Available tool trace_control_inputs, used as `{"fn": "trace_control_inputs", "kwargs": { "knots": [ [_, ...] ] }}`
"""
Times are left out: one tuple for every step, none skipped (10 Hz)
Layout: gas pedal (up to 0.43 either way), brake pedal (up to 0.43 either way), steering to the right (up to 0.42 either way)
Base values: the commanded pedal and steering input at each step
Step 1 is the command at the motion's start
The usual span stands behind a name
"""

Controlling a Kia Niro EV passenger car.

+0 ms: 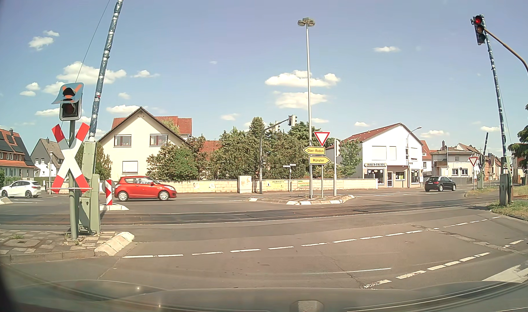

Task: Follow the waypoints while adhering to traffic rules and regulations

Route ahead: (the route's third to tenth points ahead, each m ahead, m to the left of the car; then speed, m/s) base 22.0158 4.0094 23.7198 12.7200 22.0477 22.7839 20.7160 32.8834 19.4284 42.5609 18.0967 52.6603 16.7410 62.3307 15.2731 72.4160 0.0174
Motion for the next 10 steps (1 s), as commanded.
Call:
{"fn": "trace_control_inputs", "kwargs": {
  "knots": [
    [0.0, 0.317, -0.082],
    [0.0, 0.317, -0.082],
    [0.0, 0.317, -0.082],
    [0.0, 0.317, -0.082],
    [0.0, 0.317, -0.082],
    [0.0, 0.317, -0.082],
    [0.0, 0.317, -0.082],
    [0.0, 0.317, -0.082],
    [0.0, 0.317, -0.082],
    [0.0, 0.317, -0.082]
  ]
}}
